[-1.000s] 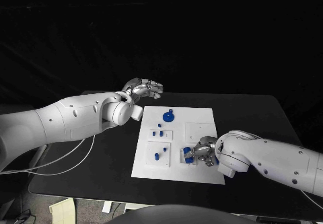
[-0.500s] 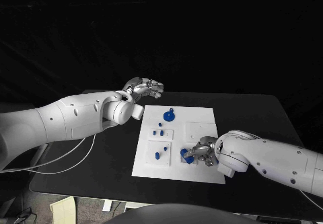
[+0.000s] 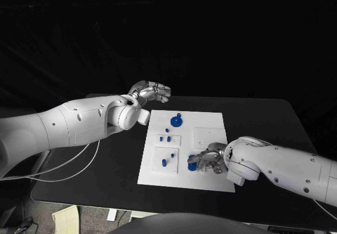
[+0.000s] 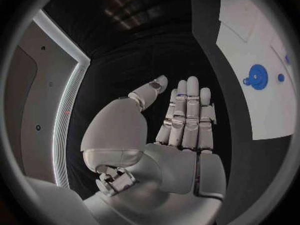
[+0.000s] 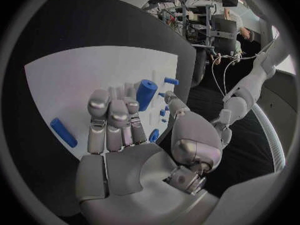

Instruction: Assemble the parts on the task board

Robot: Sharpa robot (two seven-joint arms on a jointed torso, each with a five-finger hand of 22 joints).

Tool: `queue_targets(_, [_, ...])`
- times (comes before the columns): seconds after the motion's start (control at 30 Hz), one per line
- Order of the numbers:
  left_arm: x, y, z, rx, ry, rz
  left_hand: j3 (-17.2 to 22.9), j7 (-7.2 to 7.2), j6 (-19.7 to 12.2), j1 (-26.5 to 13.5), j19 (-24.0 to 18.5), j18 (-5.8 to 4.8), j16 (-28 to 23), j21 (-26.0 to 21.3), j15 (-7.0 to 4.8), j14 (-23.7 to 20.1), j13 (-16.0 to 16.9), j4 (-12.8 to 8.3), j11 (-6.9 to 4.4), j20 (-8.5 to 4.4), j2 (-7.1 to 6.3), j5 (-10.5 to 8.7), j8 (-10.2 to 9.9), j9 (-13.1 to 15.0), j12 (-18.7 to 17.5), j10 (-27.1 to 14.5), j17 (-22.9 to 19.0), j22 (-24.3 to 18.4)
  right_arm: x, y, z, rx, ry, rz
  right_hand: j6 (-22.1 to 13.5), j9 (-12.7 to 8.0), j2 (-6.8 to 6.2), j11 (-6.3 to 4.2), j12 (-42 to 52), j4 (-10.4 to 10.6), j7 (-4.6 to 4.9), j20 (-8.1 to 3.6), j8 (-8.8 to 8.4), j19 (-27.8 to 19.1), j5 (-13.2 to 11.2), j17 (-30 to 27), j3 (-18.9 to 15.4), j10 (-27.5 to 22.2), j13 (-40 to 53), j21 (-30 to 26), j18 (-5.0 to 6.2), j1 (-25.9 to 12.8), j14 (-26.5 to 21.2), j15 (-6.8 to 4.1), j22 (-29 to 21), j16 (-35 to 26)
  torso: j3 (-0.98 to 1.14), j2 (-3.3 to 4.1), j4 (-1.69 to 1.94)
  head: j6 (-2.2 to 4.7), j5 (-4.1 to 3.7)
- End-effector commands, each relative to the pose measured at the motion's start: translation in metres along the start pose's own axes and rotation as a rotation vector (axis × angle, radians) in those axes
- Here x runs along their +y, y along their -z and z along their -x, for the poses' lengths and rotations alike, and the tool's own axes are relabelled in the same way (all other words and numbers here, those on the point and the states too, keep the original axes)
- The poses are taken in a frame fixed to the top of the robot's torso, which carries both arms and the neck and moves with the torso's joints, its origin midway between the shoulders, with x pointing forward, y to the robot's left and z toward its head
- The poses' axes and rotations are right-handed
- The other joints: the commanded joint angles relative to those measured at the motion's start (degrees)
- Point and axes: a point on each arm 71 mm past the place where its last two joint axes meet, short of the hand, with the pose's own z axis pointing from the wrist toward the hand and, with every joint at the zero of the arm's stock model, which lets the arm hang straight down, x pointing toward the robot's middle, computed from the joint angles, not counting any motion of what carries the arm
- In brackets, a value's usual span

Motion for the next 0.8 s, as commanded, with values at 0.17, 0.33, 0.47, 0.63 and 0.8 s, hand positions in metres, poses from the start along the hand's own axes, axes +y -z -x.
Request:
queue_targets(0.17, [-0.0016,-0.0004,-0.002,0.013,0.008,-0.007,-0.05,0.07,-0.42,0.06,0.34,0.37,-0.27,-0.26,-0.1,0.32,-0.08,0.26,0.02,0.14,-0.38,-0.08,0.33,-0.06,-0.22,-0.35,0.12,0.08,0.0019,0.0044,-0.0054,0.031,0.025,0.053,0.31,0.09,1.27,-0.09,-0.45,-0.9,0.22,-0.48,-0.36,-0.51,-0.04,0.13,-0.52,0.02,0.14,-0.19,3.94,0.11,-0.06,-0.03,0.54,-0.46,0.01,-0.02,-0.01,0.14,-0.11])
queue_targets(0.33, [-0.0016,-0.0002,-0.0018,0.013,0.008,-0.006,-0.05,0.07,-0.43,0.08,0.34,0.38,-0.29,-0.27,-0.1,0.32,-0.09,0.26,0.02,0.13,-0.38,-0.08,0.33,-0.07,-0.22,-0.35,0.14,0.09,-0.002,0.0067,-0.0024,0.005,0.072,0.071,0.61,0.16,1.74,-0.14,-0.46,-2.31,0.17,-0.55,-0.37,-0.3,-0.02,0.19,0.13,0.27,0.25,-0.11,3.94,1.84,0.08,-0.08,0.51,-0.51,0.01,-0.01,-0.01,0.16,-0.18])
queue_targets(0.47, [-0.0015,0.0,-0.001,0.01,0.008,-0.006,-0.04,0.07,-0.43,0.09,0.35,0.38,-0.31,-0.28,-0.1,0.32,-0.09,0.27,0.02,0.13,-0.37,-0.08,0.33,-0.07,-0.22,-0.36,0.16,0.1,-0.0033,0.0093,-0.0032,0.003,0.087,0.078,0.97,0.27,1.43,-0.21,-0.49,-4.57,0.11,-0.6,-0.37,0.12,-0.01,0.25,2.37,0.62,0.36,0.01,3.92,6.11,0.3,-0.14,0.42,-0.58,0.01,0.0,-0.04,0.18,-0.16])
queue_targets(0.63, [-0.0016,0.0,-0.0017,0.013,0.008,-0.006,-0.04,0.07,-0.44,0.1,0.35,0.38,-0.32,-0.28,-0.1,0.32,-0.09,0.27,0.01,0.13,-0.37,-0.08,0.33,-0.07,-0.22,-0.36,0.18,0.1,-0.0032,0.0092,-0.0036,-0.006,0.094,0.078,1.43,0.38,1.47,-0.22,-0.55,-5.73,0.1,-0.41,-0.27,0.49,-0.04,0.25,4.37,0.93,0.39,0.07,3.93,9.29,0.47,-0.12,0.3,-0.67,0.01,0.0,-0.04,0.21,-0.19])
queue_targets(0.8, [-0.0016,0.0,-0.0017,0.013,0.008,-0.006,-0.03,0.07,-0.44,0.11,0.36,0.39,-0.33,-0.29,-0.1,0.33,-0.09,0.26,0.01,0.13,-0.37,-0.08,0.34,-0.08,-0.21,-0.35,0.21,0.11,-0.0034,0.0087,-0.0032,-0.009,0.099,0.074,2.01,0.46,3.13,-0.23,-0.67,-4.45,0.05,0.06,-0.17,0.79,-0.06,0.26,5.69,1.33,0.38,0.03,3.82,9.41,0.67,-0.12,0.13,-0.76,0.02,0.01,-0.01,0.22,-0.19])
